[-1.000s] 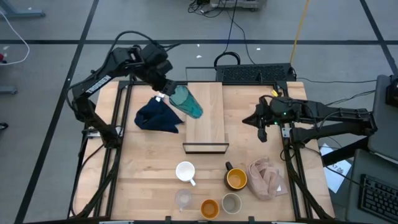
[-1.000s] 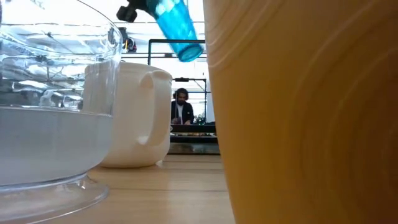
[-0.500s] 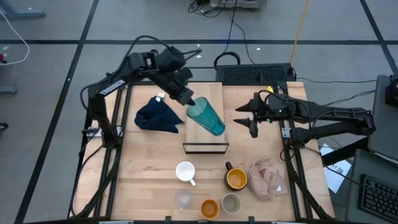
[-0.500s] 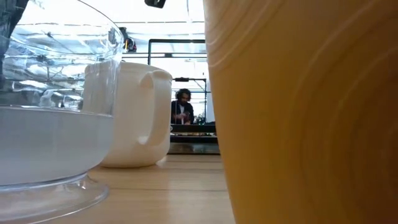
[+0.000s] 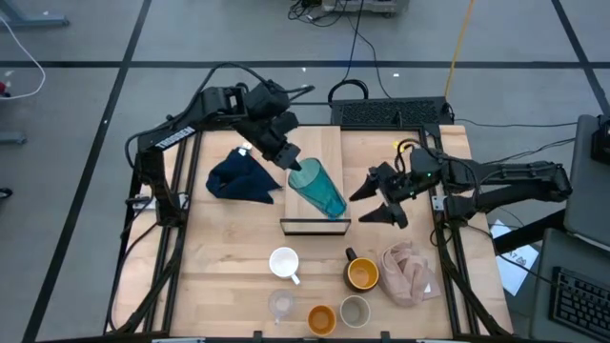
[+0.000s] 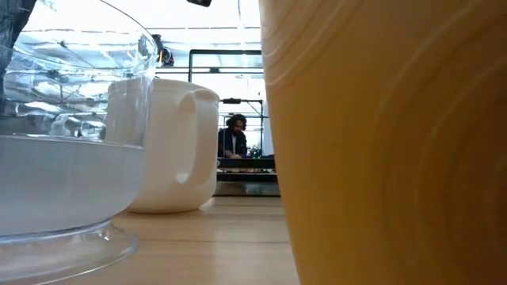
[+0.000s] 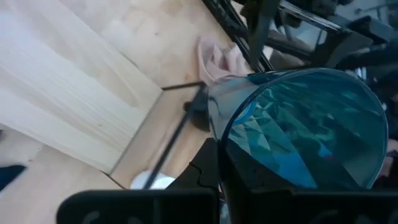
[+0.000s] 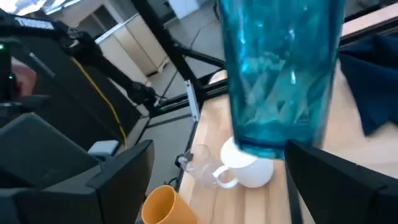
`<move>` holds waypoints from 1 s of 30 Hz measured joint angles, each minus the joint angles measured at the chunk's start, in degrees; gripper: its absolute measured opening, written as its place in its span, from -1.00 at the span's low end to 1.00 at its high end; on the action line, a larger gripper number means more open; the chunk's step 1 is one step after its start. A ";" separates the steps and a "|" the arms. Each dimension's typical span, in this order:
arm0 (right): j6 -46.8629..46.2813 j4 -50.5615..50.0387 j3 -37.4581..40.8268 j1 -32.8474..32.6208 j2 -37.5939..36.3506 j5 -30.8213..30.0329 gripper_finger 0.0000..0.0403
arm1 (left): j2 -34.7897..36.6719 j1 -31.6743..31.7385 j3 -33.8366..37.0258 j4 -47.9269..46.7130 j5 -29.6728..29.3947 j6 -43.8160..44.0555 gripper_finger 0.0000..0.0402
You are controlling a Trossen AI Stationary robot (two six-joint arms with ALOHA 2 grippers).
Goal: Stack small to large cups/mugs on shelf
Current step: Put the blue cup on the shelf
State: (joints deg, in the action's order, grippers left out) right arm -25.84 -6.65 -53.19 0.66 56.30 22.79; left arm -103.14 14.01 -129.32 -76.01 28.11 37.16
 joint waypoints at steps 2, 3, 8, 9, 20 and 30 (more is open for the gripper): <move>0.35 -0.18 0.00 -0.58 0.80 -0.05 0.75 | -0.59 -1.34 -0.02 0.22 0.91 0.64 -1.00; 0.42 -0.26 0.00 -0.80 1.16 -0.07 0.75 | -0.79 -1.89 0.00 0.22 0.93 1.01 -1.00; 0.93 0.08 0.00 -1.15 2.59 -0.11 0.75 | -1.34 -4.44 -0.07 4.45 0.74 2.40 -1.00; 0.98 0.27 0.00 -1.15 2.75 -0.11 0.75 | -1.41 -4.57 -0.01 4.52 0.66 2.48 -1.00; -1.65 2.66 0.00 -1.15 3.03 -0.13 0.75 | -1.47 -4.81 0.04 5.87 -0.24 2.58 -1.00; -1.97 2.50 0.00 -4.62 3.05 0.07 0.75 | -2.68 -5.06 0.02 6.85 0.58 2.61 -1.00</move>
State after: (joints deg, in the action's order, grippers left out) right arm -27.81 -4.15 -53.19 -3.97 59.35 22.85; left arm -105.82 8.95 -129.29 -69.16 28.69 39.77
